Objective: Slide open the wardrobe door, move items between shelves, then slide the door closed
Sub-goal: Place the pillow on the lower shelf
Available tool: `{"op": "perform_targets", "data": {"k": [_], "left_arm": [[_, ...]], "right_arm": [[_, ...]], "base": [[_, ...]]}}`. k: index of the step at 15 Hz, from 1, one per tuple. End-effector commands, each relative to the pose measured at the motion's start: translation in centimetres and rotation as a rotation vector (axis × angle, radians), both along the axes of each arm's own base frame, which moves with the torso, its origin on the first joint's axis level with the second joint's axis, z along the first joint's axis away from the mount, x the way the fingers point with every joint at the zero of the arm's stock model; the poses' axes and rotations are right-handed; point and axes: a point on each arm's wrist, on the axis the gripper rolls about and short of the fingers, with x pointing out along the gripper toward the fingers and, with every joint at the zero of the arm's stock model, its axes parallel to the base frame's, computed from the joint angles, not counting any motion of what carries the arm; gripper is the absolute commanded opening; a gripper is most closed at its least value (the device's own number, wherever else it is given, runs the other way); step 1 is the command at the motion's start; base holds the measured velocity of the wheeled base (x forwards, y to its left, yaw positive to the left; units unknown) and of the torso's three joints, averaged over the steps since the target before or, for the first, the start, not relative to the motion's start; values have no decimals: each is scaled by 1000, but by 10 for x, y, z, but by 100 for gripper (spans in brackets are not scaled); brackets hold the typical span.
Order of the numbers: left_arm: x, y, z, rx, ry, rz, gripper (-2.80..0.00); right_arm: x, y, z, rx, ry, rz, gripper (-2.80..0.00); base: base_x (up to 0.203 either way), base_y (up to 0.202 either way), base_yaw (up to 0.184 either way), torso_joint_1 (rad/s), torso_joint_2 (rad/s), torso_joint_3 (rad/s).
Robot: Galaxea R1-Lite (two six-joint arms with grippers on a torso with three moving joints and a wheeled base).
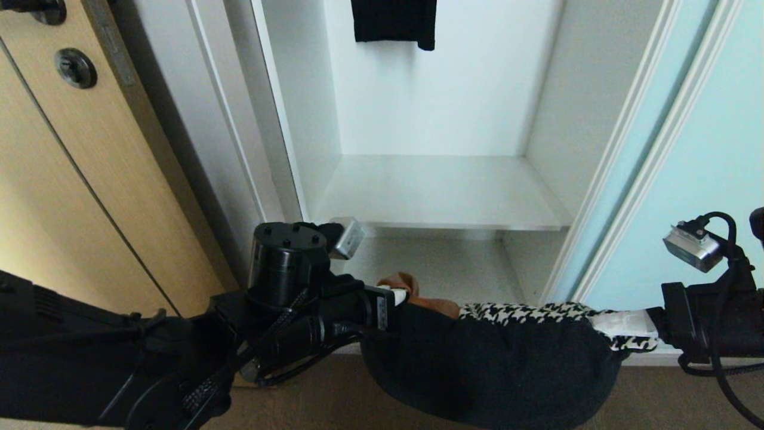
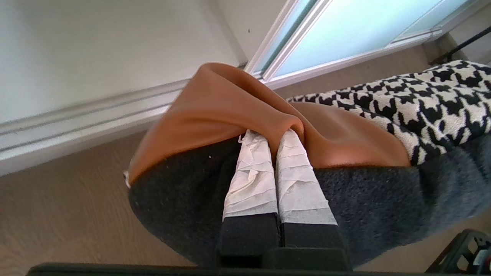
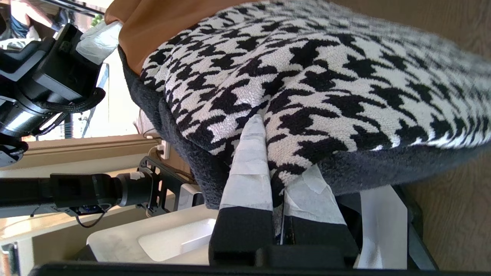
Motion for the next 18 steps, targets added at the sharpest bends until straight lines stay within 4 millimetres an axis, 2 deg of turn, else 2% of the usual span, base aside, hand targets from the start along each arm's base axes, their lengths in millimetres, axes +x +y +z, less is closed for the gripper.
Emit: {"op": "perform_targets", "data": {"k": [1, 12, 18], "left_arm": [[2, -2, -1, -3, 1, 0, -280], [3, -4, -9, 1, 36, 0, -280], [4, -5, -5, -13, 25, -2, -280]], "right_arm": [[4, 0, -4, 4, 19, 3, -280], [8, 1, -14, 3, 36, 4, -280], [15, 1, -22, 3, 20, 4, -280]], "base": [[0, 0, 0, 6, 2, -197], [0, 0, 0, 2, 4, -196], [0, 0, 0, 2, 2, -195]]}}
